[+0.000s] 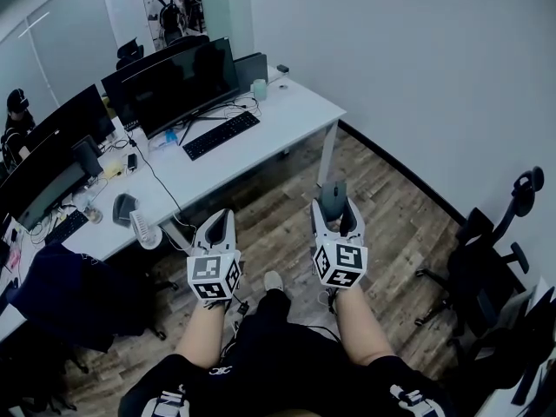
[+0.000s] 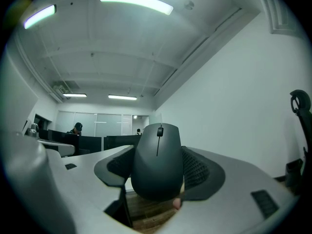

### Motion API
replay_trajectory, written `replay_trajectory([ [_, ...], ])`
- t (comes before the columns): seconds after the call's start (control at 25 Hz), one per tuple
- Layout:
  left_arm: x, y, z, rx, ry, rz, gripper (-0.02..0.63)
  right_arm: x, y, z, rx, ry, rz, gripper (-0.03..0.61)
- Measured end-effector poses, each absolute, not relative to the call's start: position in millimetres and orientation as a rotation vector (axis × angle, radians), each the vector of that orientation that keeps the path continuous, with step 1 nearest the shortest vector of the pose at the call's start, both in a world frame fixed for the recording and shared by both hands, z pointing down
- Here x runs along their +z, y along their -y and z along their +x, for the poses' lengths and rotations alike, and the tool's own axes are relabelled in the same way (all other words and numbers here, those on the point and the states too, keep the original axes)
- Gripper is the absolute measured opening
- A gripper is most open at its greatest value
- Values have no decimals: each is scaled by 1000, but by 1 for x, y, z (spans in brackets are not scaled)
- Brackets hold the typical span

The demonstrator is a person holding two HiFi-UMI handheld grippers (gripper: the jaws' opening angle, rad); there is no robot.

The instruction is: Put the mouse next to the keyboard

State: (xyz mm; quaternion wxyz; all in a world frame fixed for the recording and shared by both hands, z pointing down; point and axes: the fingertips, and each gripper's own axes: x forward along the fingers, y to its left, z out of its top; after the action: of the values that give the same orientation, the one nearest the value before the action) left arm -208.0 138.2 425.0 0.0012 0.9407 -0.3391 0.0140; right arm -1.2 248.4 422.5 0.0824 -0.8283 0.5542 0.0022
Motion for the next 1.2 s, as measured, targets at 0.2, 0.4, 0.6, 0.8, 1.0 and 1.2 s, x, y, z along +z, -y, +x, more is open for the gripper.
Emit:
replay_trajectory([
  [0.2,432,-110,-176,25,1038,2959,12,427,-220,23,22,-1666,-2485,311],
  [0.4,440,-67,-138,16,1022,2956,12,431,-177,57,24,-1678,-2495,311],
  [0.6,446,-2,-94,37,1012,2943,12,437,-116,100,-5,-1683,-2503,311],
  [0.8,437,78,-48,34,1000,2950,12,427,-36,143,-3,-1684,-2503,311],
  [1.0,435,156,-11,43,995,2951,12,422,44,180,0,-1685,-2501,311],
  [1.2,439,223,6,29,1001,2945,12,425,109,197,1,-1694,-2496,311],
])
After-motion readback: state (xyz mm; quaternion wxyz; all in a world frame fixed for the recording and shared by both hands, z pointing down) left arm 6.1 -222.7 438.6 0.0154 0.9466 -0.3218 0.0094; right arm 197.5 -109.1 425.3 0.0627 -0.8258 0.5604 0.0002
